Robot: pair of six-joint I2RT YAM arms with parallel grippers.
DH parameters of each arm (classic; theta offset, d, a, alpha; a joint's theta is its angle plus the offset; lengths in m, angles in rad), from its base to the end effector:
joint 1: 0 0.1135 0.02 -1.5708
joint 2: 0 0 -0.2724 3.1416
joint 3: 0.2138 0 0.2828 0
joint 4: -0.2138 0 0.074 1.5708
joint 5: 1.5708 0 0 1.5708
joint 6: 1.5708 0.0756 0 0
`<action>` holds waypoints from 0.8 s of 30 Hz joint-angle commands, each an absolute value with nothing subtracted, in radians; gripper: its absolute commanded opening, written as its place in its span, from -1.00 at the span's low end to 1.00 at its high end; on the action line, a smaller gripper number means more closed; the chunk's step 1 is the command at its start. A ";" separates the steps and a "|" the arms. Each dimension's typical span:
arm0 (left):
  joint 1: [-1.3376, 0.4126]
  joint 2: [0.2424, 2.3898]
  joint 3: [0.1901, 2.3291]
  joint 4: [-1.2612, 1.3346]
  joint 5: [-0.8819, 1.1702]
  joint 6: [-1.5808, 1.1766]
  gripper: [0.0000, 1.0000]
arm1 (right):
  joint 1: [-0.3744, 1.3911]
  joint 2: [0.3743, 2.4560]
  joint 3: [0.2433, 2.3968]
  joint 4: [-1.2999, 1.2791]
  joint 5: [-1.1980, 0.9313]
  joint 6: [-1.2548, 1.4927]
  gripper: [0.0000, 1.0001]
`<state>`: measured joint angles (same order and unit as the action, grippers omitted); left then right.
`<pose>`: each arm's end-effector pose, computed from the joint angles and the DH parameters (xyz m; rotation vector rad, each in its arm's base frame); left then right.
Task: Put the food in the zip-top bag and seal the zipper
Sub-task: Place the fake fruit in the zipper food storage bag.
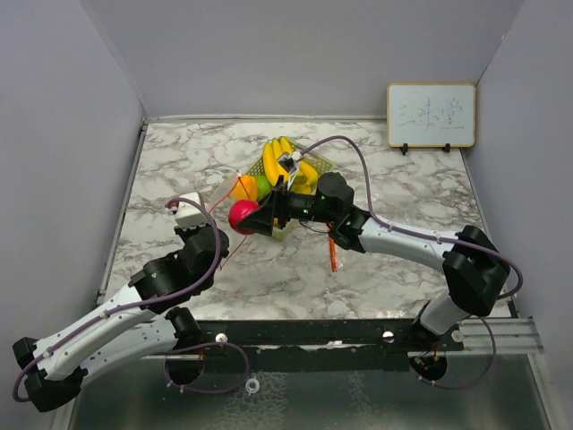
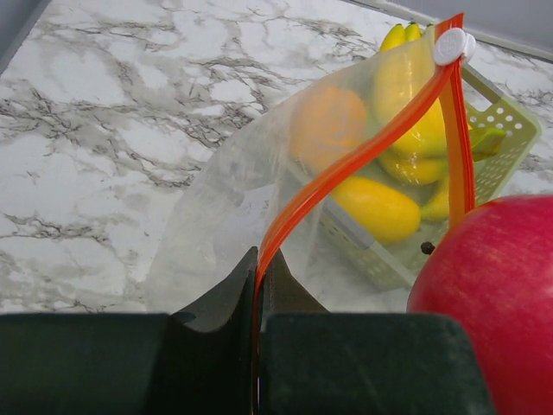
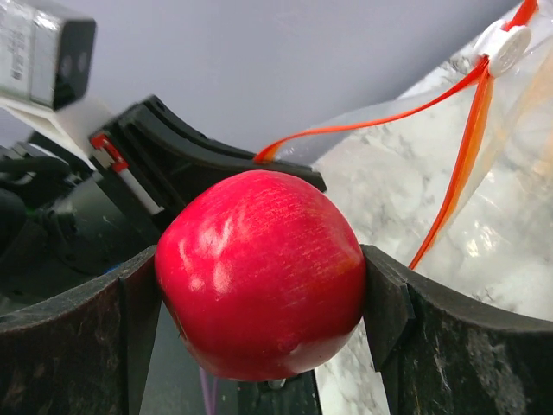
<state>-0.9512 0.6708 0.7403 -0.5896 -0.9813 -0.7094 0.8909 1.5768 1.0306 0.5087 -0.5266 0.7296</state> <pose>0.1550 -0.1091 0.3042 -0.3306 1.8227 -0.1194 0.2397 0.3569 0.2884 -0.6185 1.7785 1.6104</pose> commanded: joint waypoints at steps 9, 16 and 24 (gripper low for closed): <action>-0.950 0.643 0.686 -0.486 -0.896 -0.753 -1.00 | 0.905 1.634 1.045 0.627 -0.424 0.856 -0.03; -0.950 0.636 0.690 -0.437 -0.864 -0.756 -1.00 | 0.946 1.610 1.070 0.347 -0.134 0.759 -0.03; -0.950 0.635 0.701 -0.414 -0.838 -0.767 -1.00 | 0.965 1.651 1.234 0.061 0.022 0.641 0.22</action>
